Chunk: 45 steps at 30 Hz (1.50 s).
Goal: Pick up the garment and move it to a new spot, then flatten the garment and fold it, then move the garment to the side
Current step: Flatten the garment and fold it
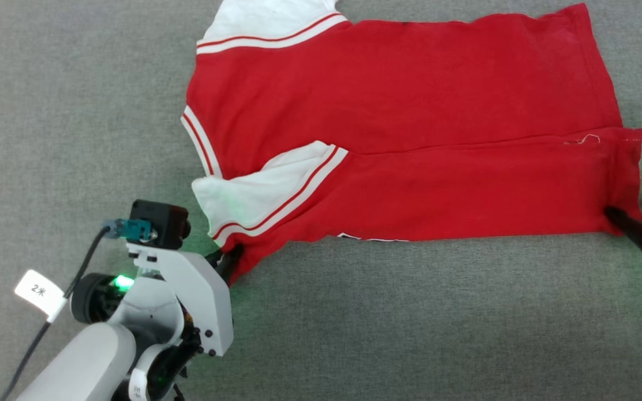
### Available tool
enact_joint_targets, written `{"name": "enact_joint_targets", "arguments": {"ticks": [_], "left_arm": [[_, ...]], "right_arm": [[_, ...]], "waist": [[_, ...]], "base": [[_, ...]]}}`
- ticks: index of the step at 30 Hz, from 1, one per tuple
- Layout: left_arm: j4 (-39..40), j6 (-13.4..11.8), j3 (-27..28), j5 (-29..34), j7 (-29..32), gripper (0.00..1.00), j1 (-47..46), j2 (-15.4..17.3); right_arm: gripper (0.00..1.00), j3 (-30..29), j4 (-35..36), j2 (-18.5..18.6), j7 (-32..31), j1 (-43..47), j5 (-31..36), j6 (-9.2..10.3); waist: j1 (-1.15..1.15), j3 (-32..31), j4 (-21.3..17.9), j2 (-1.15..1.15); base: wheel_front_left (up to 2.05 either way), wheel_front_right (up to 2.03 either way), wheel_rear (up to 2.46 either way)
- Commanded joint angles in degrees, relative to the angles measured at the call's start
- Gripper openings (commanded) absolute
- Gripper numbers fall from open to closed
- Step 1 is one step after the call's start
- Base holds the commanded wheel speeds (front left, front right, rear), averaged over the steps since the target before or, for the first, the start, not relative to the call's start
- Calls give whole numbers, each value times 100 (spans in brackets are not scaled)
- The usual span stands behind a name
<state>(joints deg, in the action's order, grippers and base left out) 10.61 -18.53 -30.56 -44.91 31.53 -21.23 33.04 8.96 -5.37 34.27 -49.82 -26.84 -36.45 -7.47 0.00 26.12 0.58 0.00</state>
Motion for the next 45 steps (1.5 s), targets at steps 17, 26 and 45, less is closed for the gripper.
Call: {"name": "enact_joint_targets", "arguments": {"ticks": [17, 26, 45], "left_arm": [[100, -19, -22, -285, -102, 0, 832, 156], [727, -227, 76, -400, -263, 21, 1453, 259], [-860, 774, 769, -275, -157, 100, -1692, 502]], "right_arm": [[0, -225, 349, -62, -111, 1056, -69, 1], [78, -665, 863, -203, -173, 1795, 33, 1], [100, -745, 1763, -1117, 945, 1221, 285, 1]], "waist": [[0, -830, 55, 0], [0, -876, 45, 0], [0, -614, -770, 0]], "base": [[0, 0, 0], [0, 0, 0], [0, 0, 0]]}}
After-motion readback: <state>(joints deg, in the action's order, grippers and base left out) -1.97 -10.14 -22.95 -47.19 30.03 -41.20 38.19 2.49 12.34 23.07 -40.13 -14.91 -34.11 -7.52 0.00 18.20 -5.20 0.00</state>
